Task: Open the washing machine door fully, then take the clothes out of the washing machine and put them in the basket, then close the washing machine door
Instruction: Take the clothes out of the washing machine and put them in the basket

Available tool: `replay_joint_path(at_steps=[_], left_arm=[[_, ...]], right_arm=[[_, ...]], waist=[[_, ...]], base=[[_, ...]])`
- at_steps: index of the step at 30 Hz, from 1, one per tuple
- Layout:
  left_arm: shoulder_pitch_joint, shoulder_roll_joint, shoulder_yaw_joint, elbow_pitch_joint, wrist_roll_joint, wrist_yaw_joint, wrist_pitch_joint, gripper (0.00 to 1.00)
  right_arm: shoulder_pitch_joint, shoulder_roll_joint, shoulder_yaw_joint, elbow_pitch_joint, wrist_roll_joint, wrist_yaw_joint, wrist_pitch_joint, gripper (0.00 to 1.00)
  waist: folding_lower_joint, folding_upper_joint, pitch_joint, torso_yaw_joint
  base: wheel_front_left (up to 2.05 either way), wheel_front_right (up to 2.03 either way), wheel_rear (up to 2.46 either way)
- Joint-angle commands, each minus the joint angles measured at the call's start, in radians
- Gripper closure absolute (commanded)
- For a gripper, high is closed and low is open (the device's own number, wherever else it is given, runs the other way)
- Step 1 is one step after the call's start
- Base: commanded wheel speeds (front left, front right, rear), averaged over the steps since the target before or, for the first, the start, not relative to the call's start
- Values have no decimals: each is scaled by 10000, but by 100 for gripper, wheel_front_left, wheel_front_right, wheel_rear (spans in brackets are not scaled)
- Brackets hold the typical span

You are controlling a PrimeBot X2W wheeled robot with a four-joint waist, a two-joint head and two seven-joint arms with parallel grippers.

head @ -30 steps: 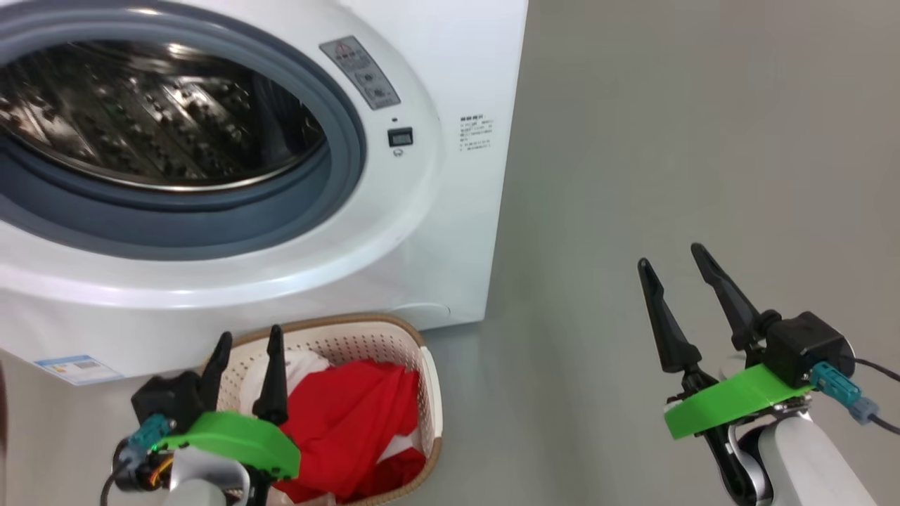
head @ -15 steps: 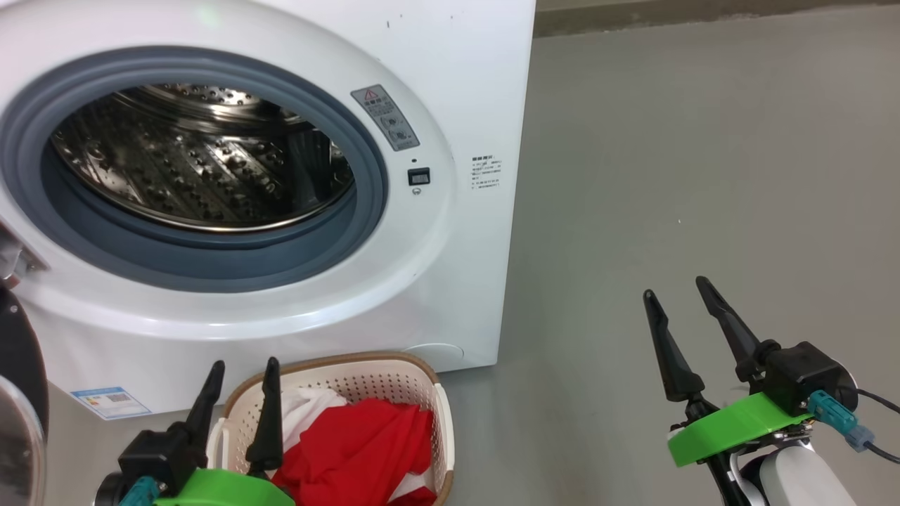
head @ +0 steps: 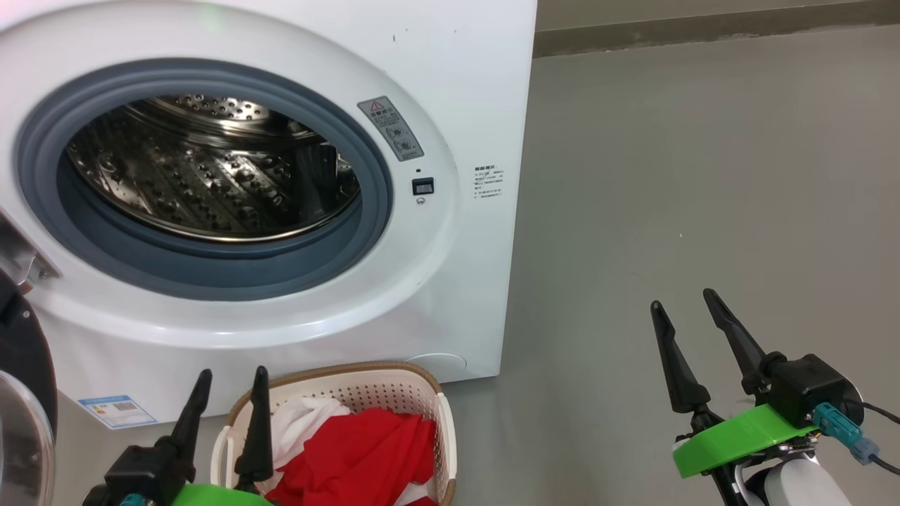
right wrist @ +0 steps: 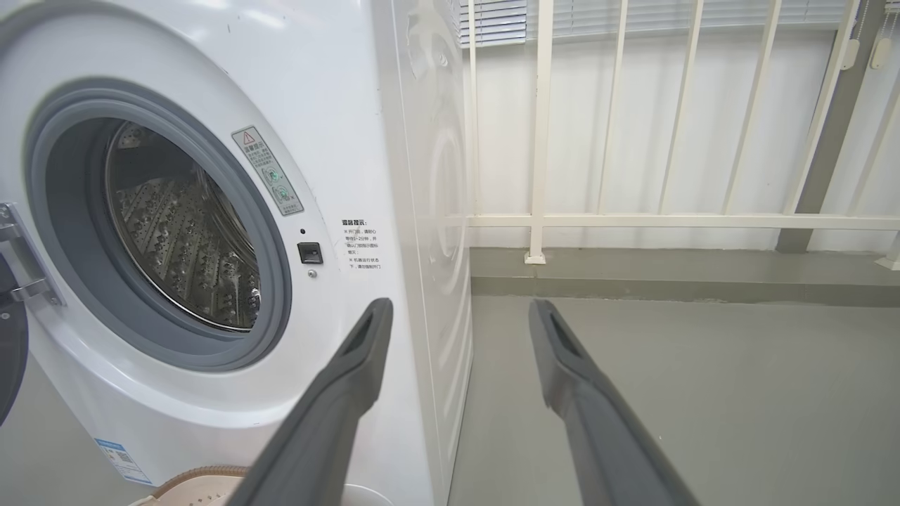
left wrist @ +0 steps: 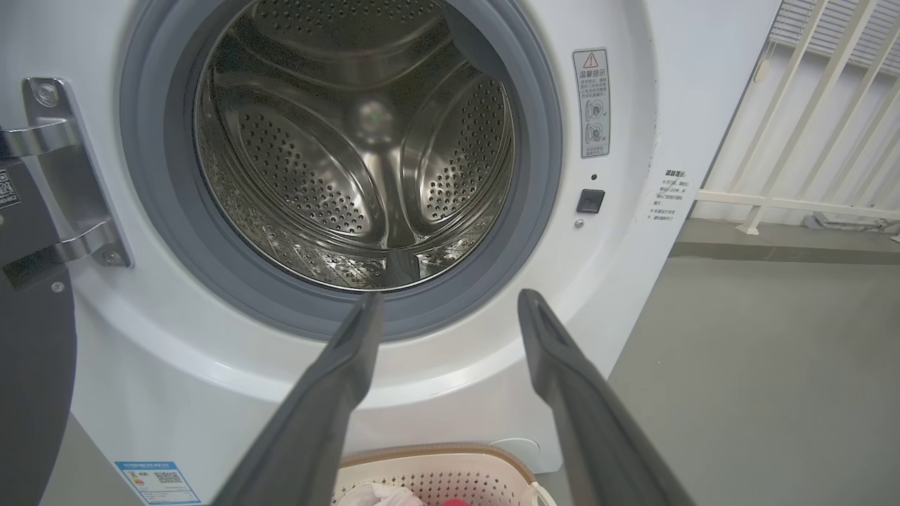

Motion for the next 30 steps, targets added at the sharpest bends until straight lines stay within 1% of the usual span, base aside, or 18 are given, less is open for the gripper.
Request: replay_joint_path(at_steps=[1,12,14,15,21,24,30], left_arm=[[-52,73,381,-318,168,-43,-122,0],[-64,61,502,-361,216,-63,-122,0],[-44,60,578,-353,-259,-59,-122,0],[-27,60,577,-363,-326,-33,-122,0],[-15,58,631,-647,9,101,-122,0],[3,66,611,-896,200,16,-122,0],[73,62,610,-879,345,-30,-122,0]], right_arm=[[-142,-29,185,-265,-51,67,-65,0],[-142,8,201,-231,-35,67,-65,0],[-125,11,202,-226,-37,67,-65,0],[-114,13,199,-222,-36,67,-65,0],[-82,21,200,-171,-13,67,-65,0],[-72,23,196,-146,7,67,-65,0],[-53,25,215,-104,38,67,-65,0]], waist=[[0,-1,-4,-7],[0,-1,-51,-21],[0,-1,-77,-23],[0,-1,-92,-25],[0,-1,-147,-33],[0,-1,-161,-27],[0,-1,-202,-26]], base=[[0,0,0],[0,0,0],[0,0,0],[0,0,0],[0,0,0],[0,0,0],[0,0,0]])
